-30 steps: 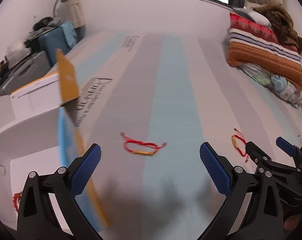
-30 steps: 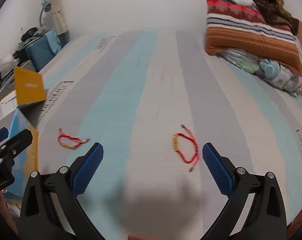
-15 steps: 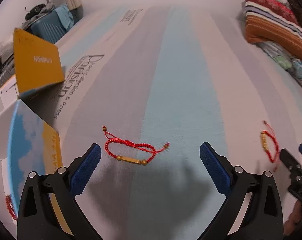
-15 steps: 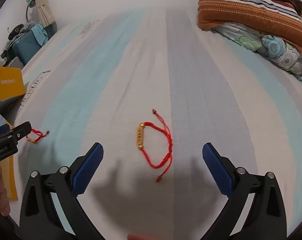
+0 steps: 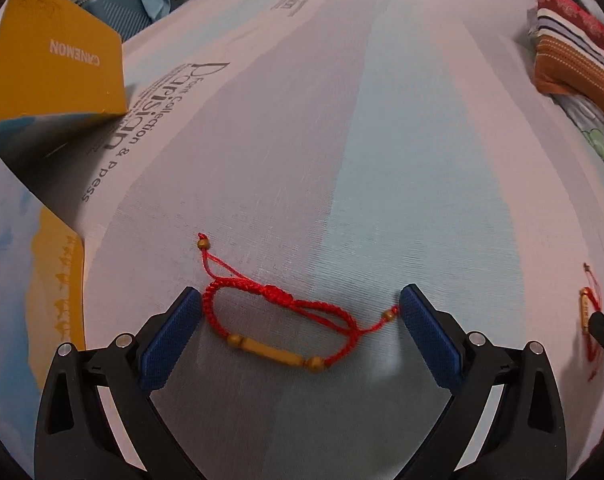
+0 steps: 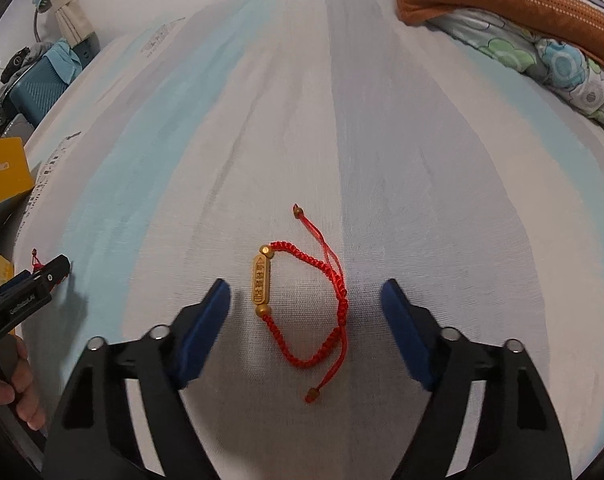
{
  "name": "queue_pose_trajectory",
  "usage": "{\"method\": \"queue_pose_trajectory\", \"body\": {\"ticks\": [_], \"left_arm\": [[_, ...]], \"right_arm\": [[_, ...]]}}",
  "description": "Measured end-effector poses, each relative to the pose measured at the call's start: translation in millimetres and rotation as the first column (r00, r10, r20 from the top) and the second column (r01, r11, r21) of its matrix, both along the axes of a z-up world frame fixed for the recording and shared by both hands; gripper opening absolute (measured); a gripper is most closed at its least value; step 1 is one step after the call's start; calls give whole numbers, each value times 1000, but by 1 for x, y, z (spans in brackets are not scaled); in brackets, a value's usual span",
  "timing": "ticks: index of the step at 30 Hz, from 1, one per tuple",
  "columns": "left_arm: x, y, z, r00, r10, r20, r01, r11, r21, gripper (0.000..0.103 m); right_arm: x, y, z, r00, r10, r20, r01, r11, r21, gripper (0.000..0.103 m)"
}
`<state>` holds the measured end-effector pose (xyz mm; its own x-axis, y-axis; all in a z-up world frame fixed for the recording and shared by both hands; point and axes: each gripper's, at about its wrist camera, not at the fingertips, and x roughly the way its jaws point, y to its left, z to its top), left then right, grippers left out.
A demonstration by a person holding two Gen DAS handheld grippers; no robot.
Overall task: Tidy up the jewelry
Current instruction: 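Grasp a red cord bracelet with the left tool while the right tool grasps the other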
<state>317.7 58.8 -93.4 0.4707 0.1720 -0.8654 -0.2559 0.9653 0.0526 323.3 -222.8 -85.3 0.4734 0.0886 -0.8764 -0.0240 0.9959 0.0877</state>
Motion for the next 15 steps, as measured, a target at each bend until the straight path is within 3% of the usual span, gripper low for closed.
{"method": "queue_pose_trajectory", "body": {"ticks": [7, 8, 10, 15], "left_arm": [[2, 1, -7, 1000, 5, -4, -5, 1000, 12, 95], [2, 0, -7, 1000, 5, -4, -5, 1000, 19, 94], [1, -2, -7, 1000, 3, -7, -2, 1000, 30, 90], [-2, -3, -3, 1000, -2, -15, 2, 1000, 23, 67]], "right_arm": [[3, 0, -8, 1000, -13, -15, 13, 1000, -28, 49], [3, 0, -8, 1000, -14, -15, 14, 999, -32, 42], [3, 1, -9, 1000, -17, -16, 17, 999, -45, 38], [2, 1, -10, 1000, -18, -15, 18, 998, -54, 25]]}}
